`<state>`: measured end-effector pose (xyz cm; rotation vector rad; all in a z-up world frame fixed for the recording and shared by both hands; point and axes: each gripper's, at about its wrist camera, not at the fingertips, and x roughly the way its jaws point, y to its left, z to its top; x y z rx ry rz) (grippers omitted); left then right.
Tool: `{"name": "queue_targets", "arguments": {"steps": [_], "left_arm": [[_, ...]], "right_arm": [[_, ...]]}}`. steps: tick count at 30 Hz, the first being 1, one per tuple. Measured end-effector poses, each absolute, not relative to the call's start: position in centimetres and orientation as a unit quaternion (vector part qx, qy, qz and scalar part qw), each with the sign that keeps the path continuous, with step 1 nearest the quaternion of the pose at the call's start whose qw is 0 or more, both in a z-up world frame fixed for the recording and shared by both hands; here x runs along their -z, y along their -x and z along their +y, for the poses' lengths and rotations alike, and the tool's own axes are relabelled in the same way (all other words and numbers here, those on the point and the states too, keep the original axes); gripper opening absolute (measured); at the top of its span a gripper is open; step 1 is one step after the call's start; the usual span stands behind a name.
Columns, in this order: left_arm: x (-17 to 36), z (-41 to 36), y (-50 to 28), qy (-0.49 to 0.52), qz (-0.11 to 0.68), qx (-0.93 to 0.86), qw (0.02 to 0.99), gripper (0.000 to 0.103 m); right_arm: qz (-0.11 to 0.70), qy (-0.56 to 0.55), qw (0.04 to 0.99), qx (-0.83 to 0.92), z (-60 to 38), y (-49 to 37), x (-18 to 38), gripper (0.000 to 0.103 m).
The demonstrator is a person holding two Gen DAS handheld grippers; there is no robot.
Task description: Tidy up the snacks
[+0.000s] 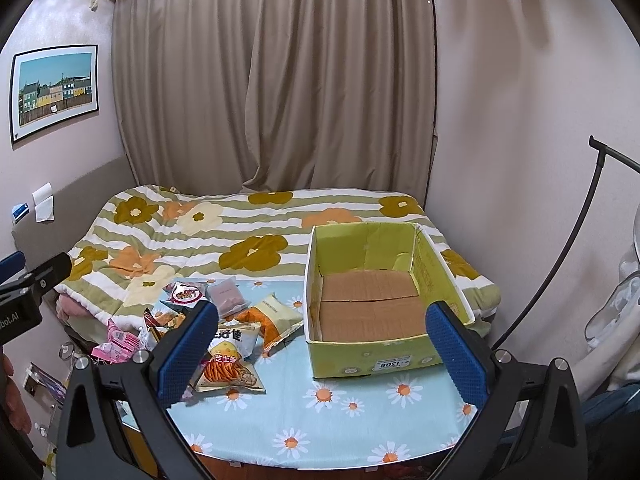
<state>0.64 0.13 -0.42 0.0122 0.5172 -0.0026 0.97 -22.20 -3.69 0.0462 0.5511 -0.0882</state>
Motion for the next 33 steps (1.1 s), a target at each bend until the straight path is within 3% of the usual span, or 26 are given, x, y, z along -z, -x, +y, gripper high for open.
{"name": "queue_targets", "arguments": {"steps": [22,33], "left_arm": [[0.2,1.8,-0.8,0.015,0.273,-0.017,0.962,0.103],[5.7,5.8,-1.0,0.048,0.351,-0.058,0.933,0.103]], "right_arm": [[0.287,-0.027,0.958,0.007,-22.8,-1.5,3.8,0.103],[0.359,-0.029,0.928,-0.097,-21.3,-5.9,9.9,0.103]]}}
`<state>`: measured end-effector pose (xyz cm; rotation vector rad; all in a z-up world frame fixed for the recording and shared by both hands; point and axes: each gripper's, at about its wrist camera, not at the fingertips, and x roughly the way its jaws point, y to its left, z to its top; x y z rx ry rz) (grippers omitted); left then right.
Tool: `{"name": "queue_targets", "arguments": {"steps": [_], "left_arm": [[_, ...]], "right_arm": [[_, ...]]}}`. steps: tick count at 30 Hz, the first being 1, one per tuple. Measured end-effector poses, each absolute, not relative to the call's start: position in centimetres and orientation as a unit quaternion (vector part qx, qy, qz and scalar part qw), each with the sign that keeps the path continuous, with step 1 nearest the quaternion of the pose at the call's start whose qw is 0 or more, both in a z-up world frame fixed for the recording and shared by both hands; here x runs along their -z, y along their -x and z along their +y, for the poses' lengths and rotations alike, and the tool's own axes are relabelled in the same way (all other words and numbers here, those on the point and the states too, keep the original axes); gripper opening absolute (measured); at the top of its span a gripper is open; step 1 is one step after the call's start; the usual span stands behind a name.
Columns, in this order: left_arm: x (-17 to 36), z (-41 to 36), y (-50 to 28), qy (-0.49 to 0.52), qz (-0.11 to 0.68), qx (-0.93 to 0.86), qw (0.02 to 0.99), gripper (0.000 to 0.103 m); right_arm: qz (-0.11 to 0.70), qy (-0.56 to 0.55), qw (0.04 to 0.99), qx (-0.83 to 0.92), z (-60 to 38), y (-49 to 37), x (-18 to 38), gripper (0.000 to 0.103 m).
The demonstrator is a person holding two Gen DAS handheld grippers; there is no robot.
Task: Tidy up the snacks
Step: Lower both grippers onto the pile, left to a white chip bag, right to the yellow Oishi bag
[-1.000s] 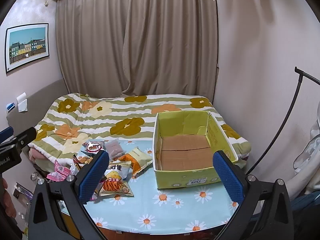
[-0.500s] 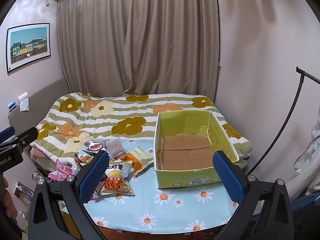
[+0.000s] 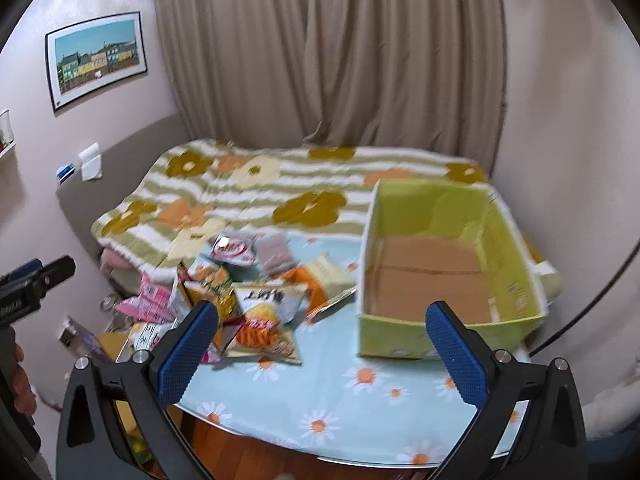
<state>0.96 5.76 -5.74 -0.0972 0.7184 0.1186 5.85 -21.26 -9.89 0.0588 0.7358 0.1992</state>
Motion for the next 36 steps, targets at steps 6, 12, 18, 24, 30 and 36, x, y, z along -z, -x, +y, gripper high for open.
{"name": "queue_targets", "arguments": {"steps": [6,12,18,24,30,36], "left_arm": [[9.3,5.7,-3.9,0.046,0.393,-0.005,0.919,0.103],[12.8,4.9,-9.6,0.047,0.448,0.053,0.891,0.103],[17.3,5.1,-14.5,0.055,0.512,0.082,0.854,0.103],[21.3,4.9,-17.6,0.063,0.561,0.104,0.819,0.102],[23.7,4.9,-19.1,0.066,0.584,0.112,0.801,0.100],[24.2,5.3,-20.0,0.072,0.591,0.109,0.796,0.086]], "right_arm": [[0.405,-0.060,0.904,-0.126,-19.2,-9.1,13.6,0.103],[0.452,-0.060,0.882,-0.117,-16.9,-12.3,17.1,0.103],[0.485,-0.041,0.866,-0.116,-15.1,-14.6,20.9,0.103],[0.504,-0.044,0.854,-0.125,-14.2,-15.7,23.9,0.103],[0.518,-0.045,0.843,-0.141,-13.3,-17.2,25.9,0.103],[0.517,-0.037,0.842,-0.150,-13.0,-17.9,26.4,0.103]]}}
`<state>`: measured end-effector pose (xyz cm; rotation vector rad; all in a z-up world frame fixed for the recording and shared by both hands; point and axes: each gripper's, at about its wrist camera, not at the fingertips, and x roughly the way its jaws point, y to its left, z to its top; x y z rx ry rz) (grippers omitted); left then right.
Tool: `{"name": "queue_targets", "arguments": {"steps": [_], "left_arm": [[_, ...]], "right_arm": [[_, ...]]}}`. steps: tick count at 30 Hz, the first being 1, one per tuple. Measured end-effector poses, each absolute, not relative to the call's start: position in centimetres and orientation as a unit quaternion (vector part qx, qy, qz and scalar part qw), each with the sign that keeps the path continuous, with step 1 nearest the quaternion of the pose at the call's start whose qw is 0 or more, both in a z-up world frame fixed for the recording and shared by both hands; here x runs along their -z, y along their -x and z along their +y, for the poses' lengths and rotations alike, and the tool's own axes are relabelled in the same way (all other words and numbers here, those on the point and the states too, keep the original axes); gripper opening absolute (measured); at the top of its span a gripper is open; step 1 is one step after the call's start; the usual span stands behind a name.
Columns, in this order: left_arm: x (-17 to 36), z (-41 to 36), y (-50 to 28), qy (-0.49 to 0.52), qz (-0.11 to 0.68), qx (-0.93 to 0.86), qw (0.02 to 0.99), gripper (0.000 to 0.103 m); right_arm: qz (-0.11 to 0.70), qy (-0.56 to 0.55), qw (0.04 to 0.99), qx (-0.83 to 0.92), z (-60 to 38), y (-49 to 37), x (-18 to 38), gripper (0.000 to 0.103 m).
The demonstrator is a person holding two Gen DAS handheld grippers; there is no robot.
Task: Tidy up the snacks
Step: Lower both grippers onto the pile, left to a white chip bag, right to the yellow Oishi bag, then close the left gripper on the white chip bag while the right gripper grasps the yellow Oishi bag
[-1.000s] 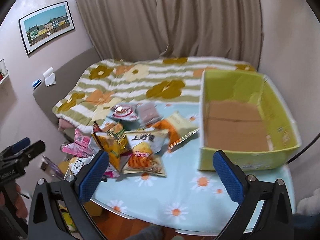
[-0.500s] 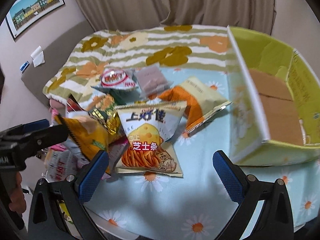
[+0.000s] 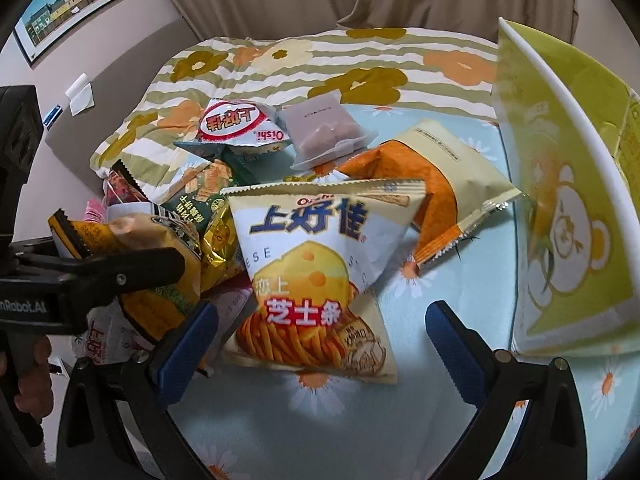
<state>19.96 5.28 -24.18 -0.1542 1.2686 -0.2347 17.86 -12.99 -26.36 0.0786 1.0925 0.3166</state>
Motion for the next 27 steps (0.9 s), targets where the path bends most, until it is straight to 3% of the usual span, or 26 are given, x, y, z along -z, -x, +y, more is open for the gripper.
{"name": "queue_targets", "arguments": {"steps": [5,9,14,22,27], "left_arm": [[24.1,5.8,-20.1,0.082,0.592,0.111,0.794,0.078],[23.9,5.6,-20.1,0.076,0.593,0.116,0.793,0.074],[23.3,5.2,-19.7,0.069,0.590,0.123,0.795,0.072],[21.6,5.0,-19.0,0.063,0.574,0.130,0.806,0.072],[19.8,5.4,-18.6,0.066,0.557,0.130,0.817,0.072]], "right_arm": [[0.525,-0.039,0.836,-0.154,-12.2,-18.8,27.0,0.098],[0.542,-0.052,0.823,-0.161,-12.2,-19.4,28.1,0.080],[0.555,-0.074,0.812,-0.163,-12.5,-19.7,28.6,0.068],[0.547,-0.062,0.820,-0.158,-12.7,-19.1,27.1,0.041],[0.529,-0.070,0.831,-0.155,-13.2,-18.2,25.3,0.039]]}}
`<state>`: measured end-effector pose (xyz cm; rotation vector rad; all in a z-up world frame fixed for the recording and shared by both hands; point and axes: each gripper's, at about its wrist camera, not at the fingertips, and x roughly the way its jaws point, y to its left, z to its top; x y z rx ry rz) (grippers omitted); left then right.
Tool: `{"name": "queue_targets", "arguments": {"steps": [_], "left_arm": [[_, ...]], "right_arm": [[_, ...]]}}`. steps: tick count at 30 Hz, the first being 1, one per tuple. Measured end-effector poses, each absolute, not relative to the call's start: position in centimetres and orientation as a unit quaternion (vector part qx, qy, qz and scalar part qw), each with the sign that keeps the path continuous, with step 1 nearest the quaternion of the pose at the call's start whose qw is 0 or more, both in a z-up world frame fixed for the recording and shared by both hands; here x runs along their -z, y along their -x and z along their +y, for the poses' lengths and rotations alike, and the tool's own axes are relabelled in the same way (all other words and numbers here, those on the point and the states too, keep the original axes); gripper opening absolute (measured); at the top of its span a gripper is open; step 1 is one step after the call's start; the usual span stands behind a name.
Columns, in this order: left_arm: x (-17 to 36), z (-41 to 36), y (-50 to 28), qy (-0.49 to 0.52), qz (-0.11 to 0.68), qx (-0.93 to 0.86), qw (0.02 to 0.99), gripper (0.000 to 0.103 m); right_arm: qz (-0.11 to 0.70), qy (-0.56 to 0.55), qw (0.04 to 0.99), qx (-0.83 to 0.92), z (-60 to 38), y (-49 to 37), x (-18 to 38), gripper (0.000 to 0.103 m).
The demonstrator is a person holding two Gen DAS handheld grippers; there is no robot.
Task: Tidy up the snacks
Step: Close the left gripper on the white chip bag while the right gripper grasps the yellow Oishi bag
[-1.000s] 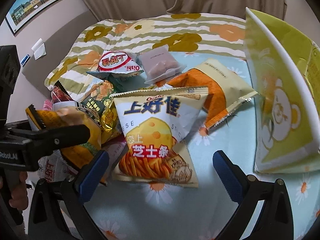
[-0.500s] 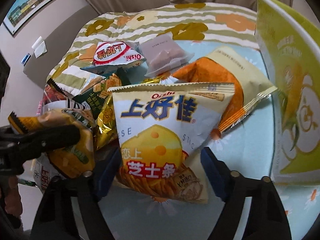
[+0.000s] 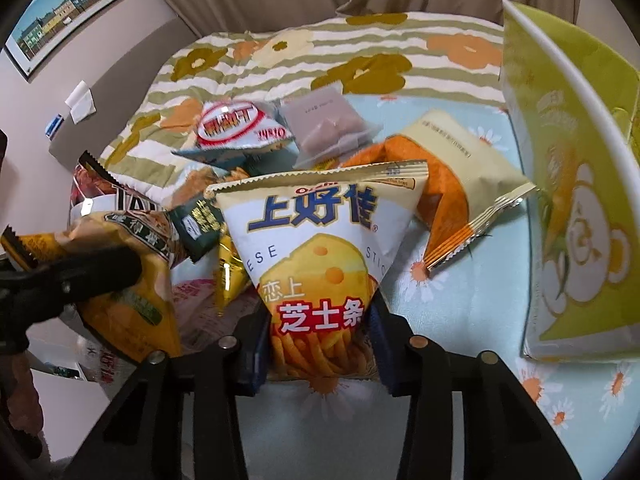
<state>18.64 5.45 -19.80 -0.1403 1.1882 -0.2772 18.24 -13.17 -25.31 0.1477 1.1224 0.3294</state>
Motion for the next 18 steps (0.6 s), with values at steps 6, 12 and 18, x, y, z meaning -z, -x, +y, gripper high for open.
{"name": "queue_targets", "arguments": {"steps": [6,12,18], "left_arm": [[16.3,5.6,-18.6,0.066,0.522,0.136,0.840,0.072],[11.9,4.4,-19.8,0.059,0.476,0.136,0.867,0.072],[7.9,0.6,-21.5,0.058,0.435,0.146,0.887,0.072]], "right_arm": [[0.491,-0.071,0.855,-0.153,-13.7,-17.5,20.7,0.039],[0.450,-0.077,0.877,-0.149,-15.4,-17.7,15.5,0.039],[0.409,-0.085,0.899,-0.131,-19.7,-17.9,11.0,0.039]]}}
